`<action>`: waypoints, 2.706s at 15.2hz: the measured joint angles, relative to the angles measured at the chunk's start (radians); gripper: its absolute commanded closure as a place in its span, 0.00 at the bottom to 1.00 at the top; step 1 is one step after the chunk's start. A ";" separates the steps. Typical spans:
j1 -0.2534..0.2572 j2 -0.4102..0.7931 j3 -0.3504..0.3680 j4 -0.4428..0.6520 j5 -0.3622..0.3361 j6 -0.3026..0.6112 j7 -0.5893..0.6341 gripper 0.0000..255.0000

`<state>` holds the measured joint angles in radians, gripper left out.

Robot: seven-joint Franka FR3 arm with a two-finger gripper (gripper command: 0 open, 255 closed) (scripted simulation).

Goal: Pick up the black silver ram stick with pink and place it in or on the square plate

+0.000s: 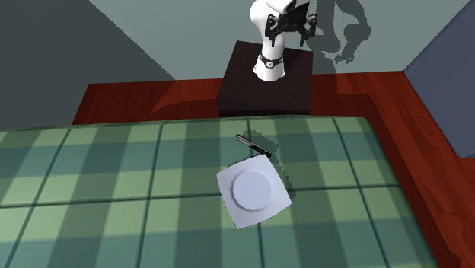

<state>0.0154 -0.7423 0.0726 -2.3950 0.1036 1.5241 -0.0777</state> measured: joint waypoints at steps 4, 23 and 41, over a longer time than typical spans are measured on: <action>0.007 -0.029 -0.064 -0.070 -0.024 0.081 -0.118 0.00; 0.360 0.455 -0.790 -0.032 0.248 0.696 -1.423 0.00; 0.446 0.985 -0.889 0.256 0.858 0.529 -2.118 0.00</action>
<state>0.4612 0.2430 -0.8160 -2.1389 0.9618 2.0535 -2.1960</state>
